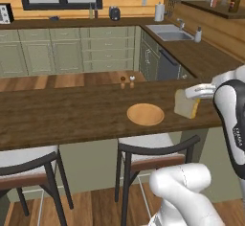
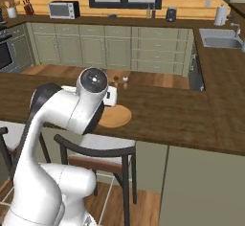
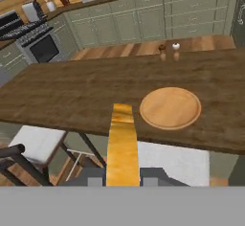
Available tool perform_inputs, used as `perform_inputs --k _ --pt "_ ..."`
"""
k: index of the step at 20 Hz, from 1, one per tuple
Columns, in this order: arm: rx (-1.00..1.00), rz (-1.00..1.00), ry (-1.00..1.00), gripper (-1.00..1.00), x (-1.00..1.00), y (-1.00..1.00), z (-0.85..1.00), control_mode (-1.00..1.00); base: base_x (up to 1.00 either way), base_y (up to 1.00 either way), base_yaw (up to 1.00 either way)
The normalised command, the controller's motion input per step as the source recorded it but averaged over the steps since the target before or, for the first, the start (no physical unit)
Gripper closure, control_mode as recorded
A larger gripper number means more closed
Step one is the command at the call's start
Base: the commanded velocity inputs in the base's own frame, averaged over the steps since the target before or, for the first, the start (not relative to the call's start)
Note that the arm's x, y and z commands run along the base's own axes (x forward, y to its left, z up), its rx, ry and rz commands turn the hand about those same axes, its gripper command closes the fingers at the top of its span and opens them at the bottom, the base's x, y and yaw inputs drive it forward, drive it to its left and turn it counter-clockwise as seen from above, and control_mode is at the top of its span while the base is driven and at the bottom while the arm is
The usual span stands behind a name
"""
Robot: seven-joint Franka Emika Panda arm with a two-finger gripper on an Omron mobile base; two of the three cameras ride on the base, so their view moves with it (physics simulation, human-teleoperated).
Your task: Start the toaster. Once the lever pops up, take the bread to the plate on the dining counter.
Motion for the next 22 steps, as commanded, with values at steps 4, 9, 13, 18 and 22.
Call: perform_inputs --k 4,9,13,18,22 --pt "0.02 0.20 0.00 1.00 1.00 0.00 -0.48 -1.00 0.00 0.00 0.00" --pt "0.01 0.14 0.09 1.00 1.00 0.14 -0.48 -1.00 0.00 0.00 0.00" --pt "0.03 0.09 0.10 1.00 1.00 0.21 -0.51 -1.00 0.00 0.00 0.00" --pt "0.03 0.04 0.07 1.00 1.00 0.19 -0.52 -1.00 0.00 0.00 0.00" --pt "0.04 0.00 0.00 1.00 0.86 0.01 -0.61 -1.00 0.00 0.00 0.00"
